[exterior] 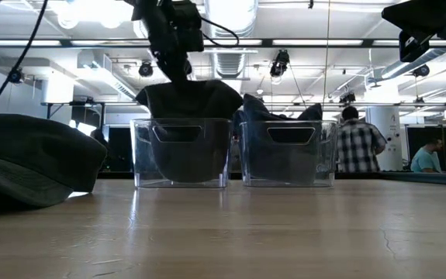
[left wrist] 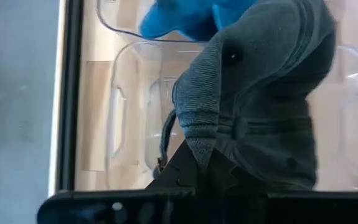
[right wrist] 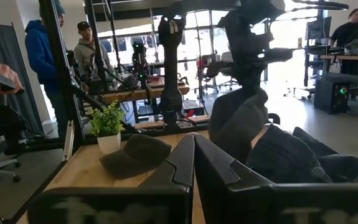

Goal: Pick & Place hat
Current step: Put the bottom gray cap into the left transparent bin, then put the gray cap into the left transparent bin

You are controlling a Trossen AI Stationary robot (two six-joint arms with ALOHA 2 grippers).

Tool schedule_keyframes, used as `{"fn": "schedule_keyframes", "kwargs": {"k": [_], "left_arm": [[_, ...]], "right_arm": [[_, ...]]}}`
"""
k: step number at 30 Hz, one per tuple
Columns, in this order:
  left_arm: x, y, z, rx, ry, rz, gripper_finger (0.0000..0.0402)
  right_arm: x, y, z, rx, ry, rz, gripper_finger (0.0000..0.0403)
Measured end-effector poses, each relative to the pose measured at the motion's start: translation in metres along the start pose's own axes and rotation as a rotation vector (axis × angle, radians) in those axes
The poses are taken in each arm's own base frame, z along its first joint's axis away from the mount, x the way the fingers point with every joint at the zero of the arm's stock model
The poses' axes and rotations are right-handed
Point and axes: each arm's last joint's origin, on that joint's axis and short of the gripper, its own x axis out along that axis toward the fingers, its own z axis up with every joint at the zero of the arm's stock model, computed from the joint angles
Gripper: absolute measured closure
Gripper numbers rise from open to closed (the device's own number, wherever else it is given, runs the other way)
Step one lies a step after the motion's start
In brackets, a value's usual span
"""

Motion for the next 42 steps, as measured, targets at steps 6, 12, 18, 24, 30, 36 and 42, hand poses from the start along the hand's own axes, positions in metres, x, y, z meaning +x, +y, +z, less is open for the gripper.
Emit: {"fn": "schedule_keyframes", "kwargs": {"k": [6, 12, 18, 24, 30, 36, 42], "left_arm": [[-0.008, 0.026, 0.009, -0.012, -0.033, 0.076, 0.0401], [-0.013, 0.045, 0.008, -0.053, -0.049, 0.105, 0.0401], [0.005, 0.047, 0.003, -0.083, -0.002, 0.077, 0.0401], [0.014, 0.049, 0.003, -0.099, 0.005, 0.073, 0.0377], [0.01, 0.052, 0.009, -0.088, -0.048, 0.14, 0.033], [0.009, 0.054, 0.009, -0.089, -0.027, 0.194, 0.0267], [-0.007, 0.048, 0.012, -0.098, -0.017, 0.219, 0.0228]], "right_arm": [[0.0, 0.0, 0.0, 0.002, 0.0, 0.0, 0.0394], [0.0, 0.0, 0.0, 0.003, 0.0, 0.0, 0.0394], [0.0, 0.0, 0.0, 0.002, 0.0, 0.0, 0.0394], [0.0, 0.0, 0.0, 0.0, 0.0, 0.0, 0.0394], [0.0, 0.0, 0.0, -0.001, 0.0, 0.0, 0.0394], [0.0, 0.0, 0.0, -0.001, 0.0, 0.0, 0.0394], [0.0, 0.0, 0.0, 0.001, 0.0, 0.0, 0.0394]]}}
